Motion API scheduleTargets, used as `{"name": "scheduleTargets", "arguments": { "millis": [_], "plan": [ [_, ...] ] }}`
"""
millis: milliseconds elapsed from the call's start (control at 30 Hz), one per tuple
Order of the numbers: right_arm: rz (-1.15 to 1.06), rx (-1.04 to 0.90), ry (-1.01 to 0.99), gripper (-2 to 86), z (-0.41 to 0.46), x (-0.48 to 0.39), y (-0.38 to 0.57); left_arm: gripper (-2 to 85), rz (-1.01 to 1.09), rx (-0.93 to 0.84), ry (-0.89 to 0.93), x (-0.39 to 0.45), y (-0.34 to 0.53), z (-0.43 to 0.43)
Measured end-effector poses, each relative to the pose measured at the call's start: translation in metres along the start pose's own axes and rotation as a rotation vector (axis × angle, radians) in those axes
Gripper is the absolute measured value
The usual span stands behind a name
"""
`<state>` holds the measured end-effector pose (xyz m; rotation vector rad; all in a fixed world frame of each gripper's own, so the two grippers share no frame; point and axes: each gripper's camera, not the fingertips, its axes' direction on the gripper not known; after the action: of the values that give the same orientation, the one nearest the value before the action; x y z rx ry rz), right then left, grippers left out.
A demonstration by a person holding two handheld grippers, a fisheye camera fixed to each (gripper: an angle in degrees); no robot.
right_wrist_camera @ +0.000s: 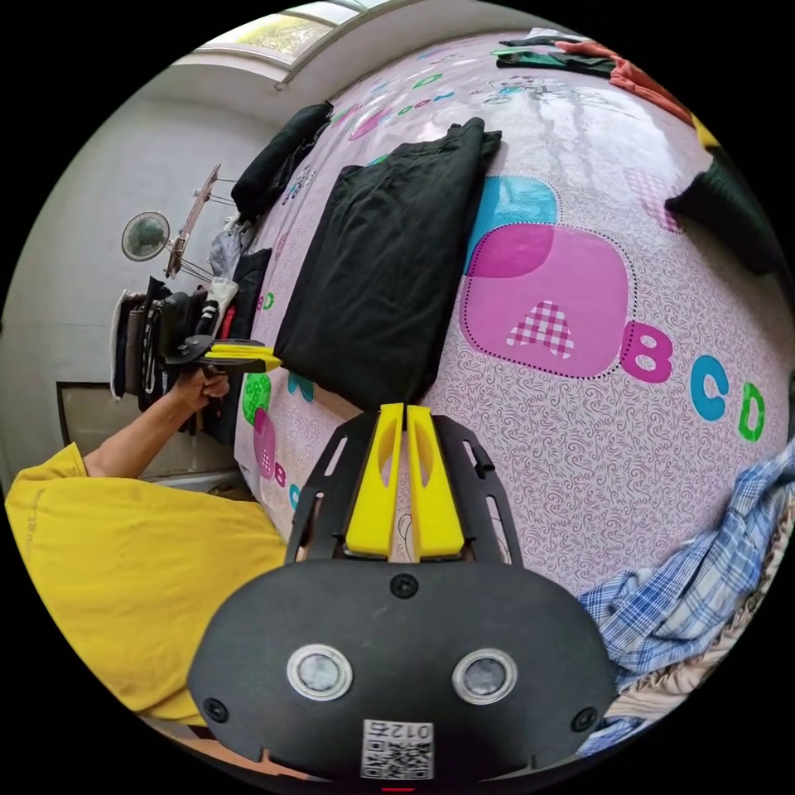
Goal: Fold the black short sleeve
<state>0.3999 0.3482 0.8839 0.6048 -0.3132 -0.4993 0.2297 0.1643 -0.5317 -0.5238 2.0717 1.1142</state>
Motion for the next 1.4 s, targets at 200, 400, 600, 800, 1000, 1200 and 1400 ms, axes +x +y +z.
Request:
{"name": "scheduleTargets", "arguments": {
  "millis": [200,400,600,800,1000,1200,1400],
  "plan": [
    [-0.017,-0.075,-0.007,0.8,-0.016,-0.009,-0.021,0.2,-0.001,-0.040,0.126,-0.011,-0.007,-0.026],
    [-0.011,-0.190,-0.067,0.5,-0.026,-0.018,-0.025,0.0,0.008,-0.058,0.208,-0.005,0.013,-0.038],
    [-0.019,-0.344,-0.091,0.4,-0.012,-0.032,0.006,0.0,0.018,-0.155,0.273,0.018,0.059,-0.021],
    [0.006,-0.485,-0.112,0.4,0.024,-0.044,0.060,0.1,-0.037,-0.250,0.342,0.038,0.123,0.018],
    [0.059,-0.496,-0.089,1.3,0.047,-0.041,0.088,0.6,-0.166,-0.254,0.342,0.030,0.166,0.034],
    [0.077,-0.198,0.073,1.4,-0.005,-0.035,0.046,1.2,-0.349,0.004,0.208,-0.009,0.157,-0.028],
    [0.119,0.042,0.072,2.3,-0.019,-0.032,-0.032,2.4,-0.325,0.088,0.109,-0.019,0.075,-0.048]
  ]
}}
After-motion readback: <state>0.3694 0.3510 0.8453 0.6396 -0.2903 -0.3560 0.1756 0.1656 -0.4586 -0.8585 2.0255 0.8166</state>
